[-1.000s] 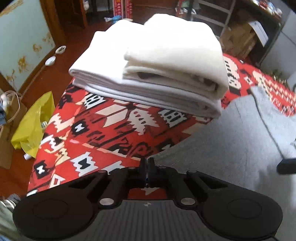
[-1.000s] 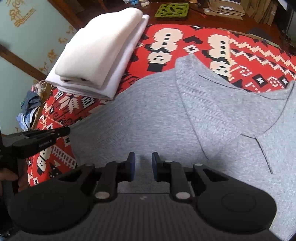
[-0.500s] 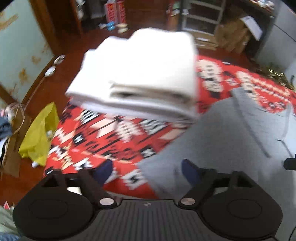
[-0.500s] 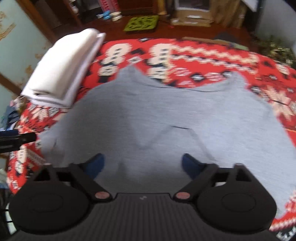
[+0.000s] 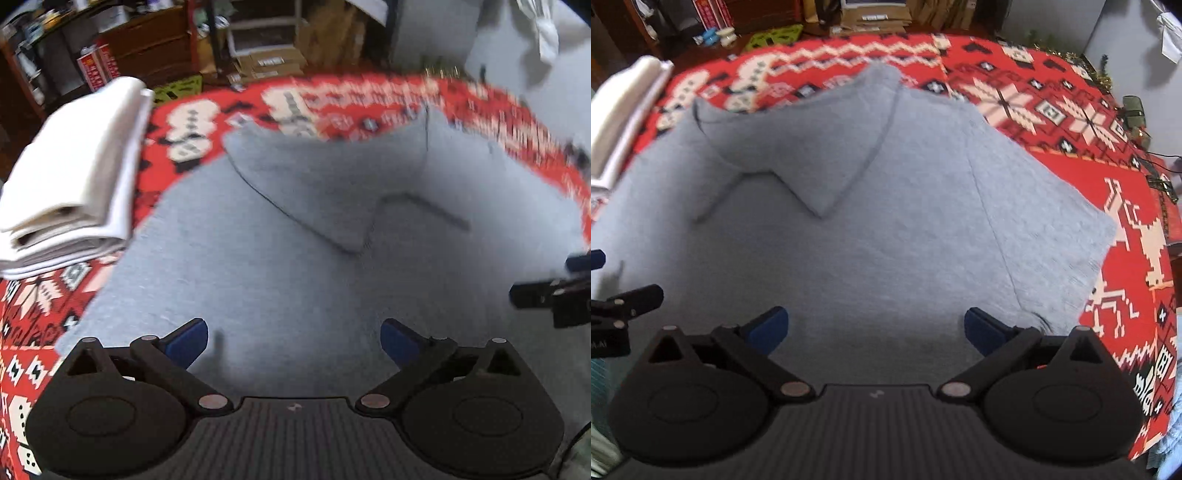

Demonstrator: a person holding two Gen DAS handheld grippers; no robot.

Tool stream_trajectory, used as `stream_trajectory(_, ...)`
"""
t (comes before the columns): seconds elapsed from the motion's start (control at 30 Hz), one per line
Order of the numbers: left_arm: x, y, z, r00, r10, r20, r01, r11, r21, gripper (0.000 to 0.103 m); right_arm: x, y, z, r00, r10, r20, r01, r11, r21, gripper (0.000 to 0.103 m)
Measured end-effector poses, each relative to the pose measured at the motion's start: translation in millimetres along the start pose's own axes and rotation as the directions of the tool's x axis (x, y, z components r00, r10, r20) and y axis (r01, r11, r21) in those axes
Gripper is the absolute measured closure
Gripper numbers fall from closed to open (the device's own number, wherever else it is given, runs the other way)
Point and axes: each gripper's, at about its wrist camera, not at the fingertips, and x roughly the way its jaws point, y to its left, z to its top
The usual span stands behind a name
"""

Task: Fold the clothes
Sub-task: 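Move both open grippers back across the shirt to its hem edge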

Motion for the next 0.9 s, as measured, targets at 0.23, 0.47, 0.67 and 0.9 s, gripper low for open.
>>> stream_trajectory(0.23, 16.3, -6.0, -11.8, 0.999, -0.023, -0.035, 0.022, 1.000, -0.022, 0.000, 14.1, -3.5, -18.2, 1.000, 0.001, -0.002, -0.001, 0.999, -0.041, 0.000)
stream_trajectory(0.47, 11.4, -7.4, -28.8, 0.997, -0.022, 0.074, 0.024, 1.000, -0.016, 0.000, 10.5, -0.6, -38.2, 0.996, -0.011, 0.089, 0.017, 0.997, -0.074, 0.000)
stream_trajectory(0.67, 8.7, -6.4, -42.6, 0.987, -0.033, 0.154, 0.032, 0.999, 0.006, 0.000, 7.0, -2.2, -47.0, 0.989, -0.007, 0.151, 0.019, 0.997, -0.081, 0.000)
stream_trajectory(0.9, 5.1, -8.2, -66.8, 0.959, -0.054, 0.278, 0.044, 0.998, 0.041, 0.000, 5.6, -0.3, -63.5, 0.970, 0.011, 0.241, 0.014, 0.995, -0.099, 0.000)
